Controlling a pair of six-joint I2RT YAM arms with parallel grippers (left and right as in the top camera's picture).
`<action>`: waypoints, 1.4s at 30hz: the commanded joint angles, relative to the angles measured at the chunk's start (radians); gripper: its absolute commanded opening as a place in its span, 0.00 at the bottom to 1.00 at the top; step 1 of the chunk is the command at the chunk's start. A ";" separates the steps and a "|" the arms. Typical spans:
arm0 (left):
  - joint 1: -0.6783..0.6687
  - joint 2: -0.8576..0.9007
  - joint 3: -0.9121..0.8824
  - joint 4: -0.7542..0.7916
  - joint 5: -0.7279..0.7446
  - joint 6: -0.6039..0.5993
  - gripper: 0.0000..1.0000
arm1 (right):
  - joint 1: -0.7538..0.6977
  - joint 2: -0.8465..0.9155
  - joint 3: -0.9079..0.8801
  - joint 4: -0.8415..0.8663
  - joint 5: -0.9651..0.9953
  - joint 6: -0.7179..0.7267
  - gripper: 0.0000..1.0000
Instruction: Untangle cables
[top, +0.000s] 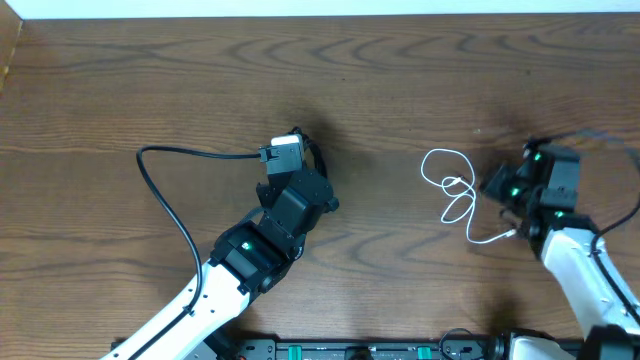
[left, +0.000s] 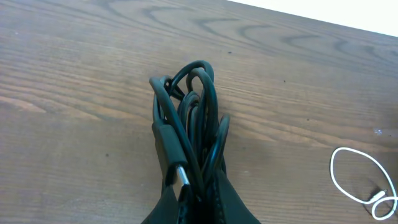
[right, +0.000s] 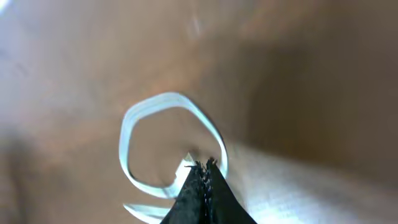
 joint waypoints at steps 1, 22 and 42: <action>0.002 -0.008 0.015 0.002 -0.010 -0.013 0.08 | -0.012 -0.064 0.163 -0.039 0.061 -0.071 0.01; 0.002 -0.008 0.015 0.010 -0.010 -0.013 0.08 | 0.286 0.171 0.180 -0.394 0.139 0.495 0.99; 0.002 -0.008 0.015 0.010 -0.010 -0.013 0.08 | 0.206 0.142 0.285 0.008 0.710 0.042 0.01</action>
